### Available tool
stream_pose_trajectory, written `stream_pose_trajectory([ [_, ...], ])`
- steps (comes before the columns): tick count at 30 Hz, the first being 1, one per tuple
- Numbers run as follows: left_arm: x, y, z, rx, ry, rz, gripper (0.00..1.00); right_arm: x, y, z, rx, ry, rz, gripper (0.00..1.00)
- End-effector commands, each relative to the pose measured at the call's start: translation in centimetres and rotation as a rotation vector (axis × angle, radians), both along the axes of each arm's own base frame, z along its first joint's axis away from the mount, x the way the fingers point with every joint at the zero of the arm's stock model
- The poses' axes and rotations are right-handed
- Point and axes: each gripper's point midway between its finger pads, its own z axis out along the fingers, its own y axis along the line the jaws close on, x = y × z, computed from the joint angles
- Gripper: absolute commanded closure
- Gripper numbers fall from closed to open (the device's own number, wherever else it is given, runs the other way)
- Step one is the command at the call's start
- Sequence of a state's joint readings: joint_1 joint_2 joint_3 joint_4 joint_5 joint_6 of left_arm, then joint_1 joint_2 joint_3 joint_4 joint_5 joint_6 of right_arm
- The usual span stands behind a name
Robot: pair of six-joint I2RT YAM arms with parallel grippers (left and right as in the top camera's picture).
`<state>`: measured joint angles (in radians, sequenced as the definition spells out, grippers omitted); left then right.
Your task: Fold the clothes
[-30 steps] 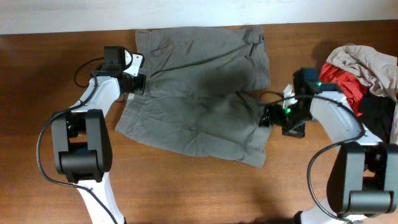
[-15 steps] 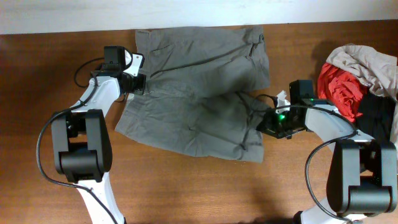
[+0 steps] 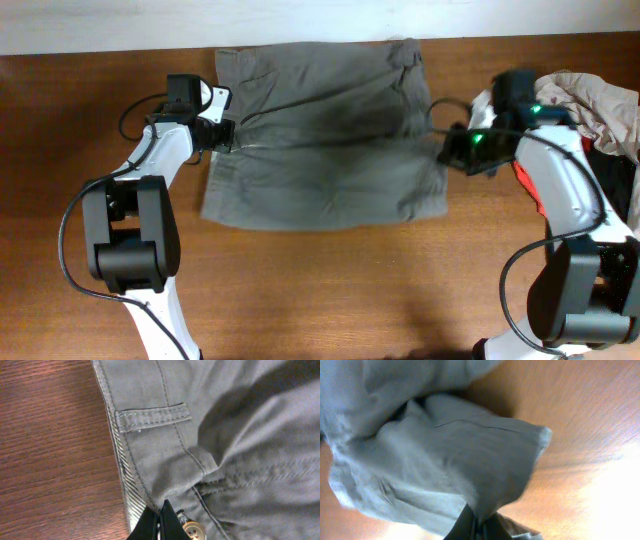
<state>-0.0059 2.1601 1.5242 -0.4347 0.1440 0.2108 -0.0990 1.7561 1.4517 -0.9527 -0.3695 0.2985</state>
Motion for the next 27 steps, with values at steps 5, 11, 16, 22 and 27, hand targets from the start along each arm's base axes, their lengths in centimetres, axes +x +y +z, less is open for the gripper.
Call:
stream_pose_trajectory([
  [5, 0.3, 1.8, 0.2, 0.011, -0.005, 0.053, 1.0, 1.5, -2.1, -0.6, -0.088, -0.019, -0.039, 0.96],
  [11, 0.3, 1.8, 0.2, 0.011, -0.004, 0.053, 1.0, 2.8, -1.1, -3.0, -0.076, -0.007, -0.012, 0.84],
  [16, 0.0, 1.8, 0.1, 0.011, 0.007, 0.053, 0.68, 2.8, -1.6, -3.0, -0.131, -0.053, 0.124, 0.23],
  [22, -0.6, 1.6, 0.9, 0.001, 0.057, 0.047, 0.29, -0.5, -2.3, -4.0, -0.13, 0.082, 0.144, 0.2],
  [27, -2.5, 1.4, 3.1, -0.01, 0.171, 0.042, 0.28, -3.4, -1.9, -4.5, -0.116, 0.198, 0.167, 0.19],
])
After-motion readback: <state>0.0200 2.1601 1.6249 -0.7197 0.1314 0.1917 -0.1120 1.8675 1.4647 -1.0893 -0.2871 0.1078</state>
